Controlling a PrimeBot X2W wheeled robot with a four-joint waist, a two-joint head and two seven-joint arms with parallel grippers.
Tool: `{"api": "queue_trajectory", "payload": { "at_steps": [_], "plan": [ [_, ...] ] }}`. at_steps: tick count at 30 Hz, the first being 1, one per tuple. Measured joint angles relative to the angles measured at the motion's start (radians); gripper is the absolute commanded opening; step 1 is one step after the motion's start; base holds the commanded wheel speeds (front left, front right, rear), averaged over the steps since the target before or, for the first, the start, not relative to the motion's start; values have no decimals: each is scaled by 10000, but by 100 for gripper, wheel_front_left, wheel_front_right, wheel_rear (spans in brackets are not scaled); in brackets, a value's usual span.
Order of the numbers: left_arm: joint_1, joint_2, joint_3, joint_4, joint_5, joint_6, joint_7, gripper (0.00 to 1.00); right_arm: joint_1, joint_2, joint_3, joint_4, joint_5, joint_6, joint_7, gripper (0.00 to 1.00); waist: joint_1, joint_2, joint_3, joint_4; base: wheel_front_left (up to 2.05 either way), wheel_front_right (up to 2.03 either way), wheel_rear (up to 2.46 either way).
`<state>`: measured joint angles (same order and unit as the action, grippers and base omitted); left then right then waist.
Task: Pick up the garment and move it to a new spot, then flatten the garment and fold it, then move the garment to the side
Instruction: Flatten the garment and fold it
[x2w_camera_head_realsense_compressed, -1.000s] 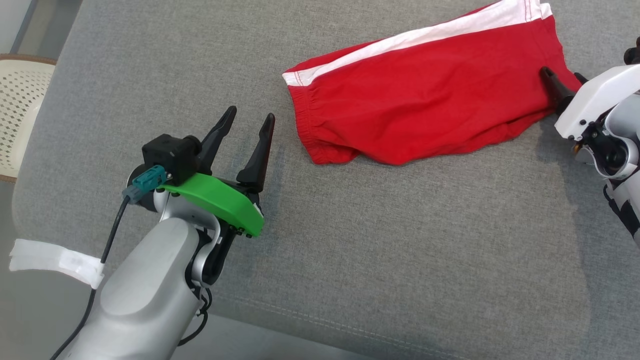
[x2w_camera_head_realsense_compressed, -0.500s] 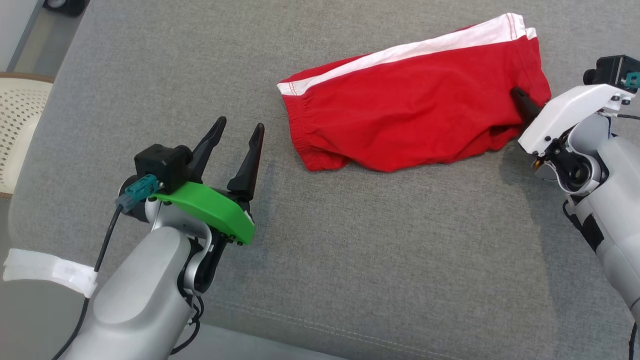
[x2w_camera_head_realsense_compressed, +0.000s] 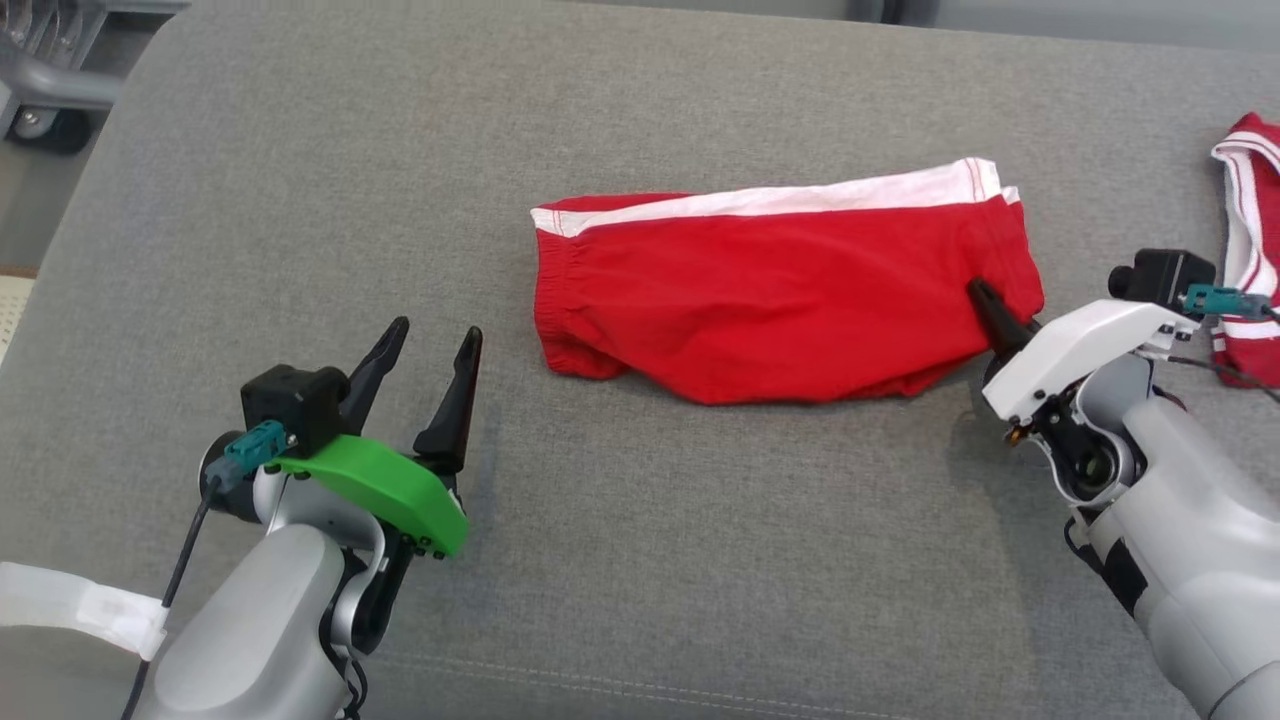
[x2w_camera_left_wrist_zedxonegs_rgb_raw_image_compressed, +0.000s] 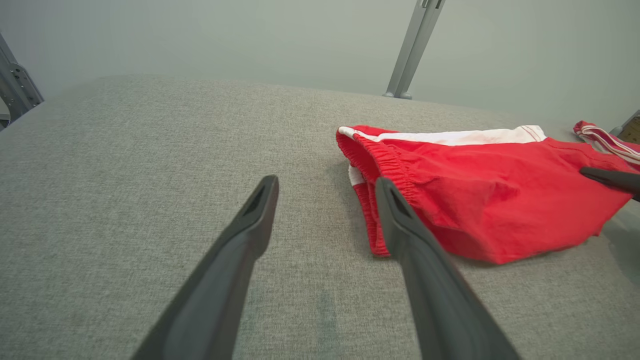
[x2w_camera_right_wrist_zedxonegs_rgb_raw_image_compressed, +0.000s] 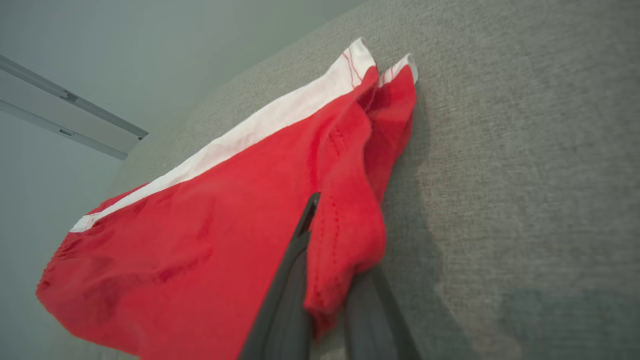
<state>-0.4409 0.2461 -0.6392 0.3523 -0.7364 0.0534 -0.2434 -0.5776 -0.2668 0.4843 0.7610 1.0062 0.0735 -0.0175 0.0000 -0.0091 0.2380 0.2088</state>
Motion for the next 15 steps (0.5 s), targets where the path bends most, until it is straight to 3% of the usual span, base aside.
{"api": "queue_trajectory", "payload": {
  "at_steps": [13,14,15],
  "plan": [
    [780,320,15,-290,-82,119,19,100,1443,207,242,-389,-2,234,-1018,0,0,0,-878,-1091,0,0,0],
    [802,320,13,-330,-86,128,21,100,1446,197,249,-458,-73,247,-1172,11,0,0,-927,-1149,0,0,0],
    [824,320,17,-372,-88,128,21,100,1451,173,278,-514,-155,267,-1298,13,0,0,-976,-1198,0,0,0]
  ]
}}
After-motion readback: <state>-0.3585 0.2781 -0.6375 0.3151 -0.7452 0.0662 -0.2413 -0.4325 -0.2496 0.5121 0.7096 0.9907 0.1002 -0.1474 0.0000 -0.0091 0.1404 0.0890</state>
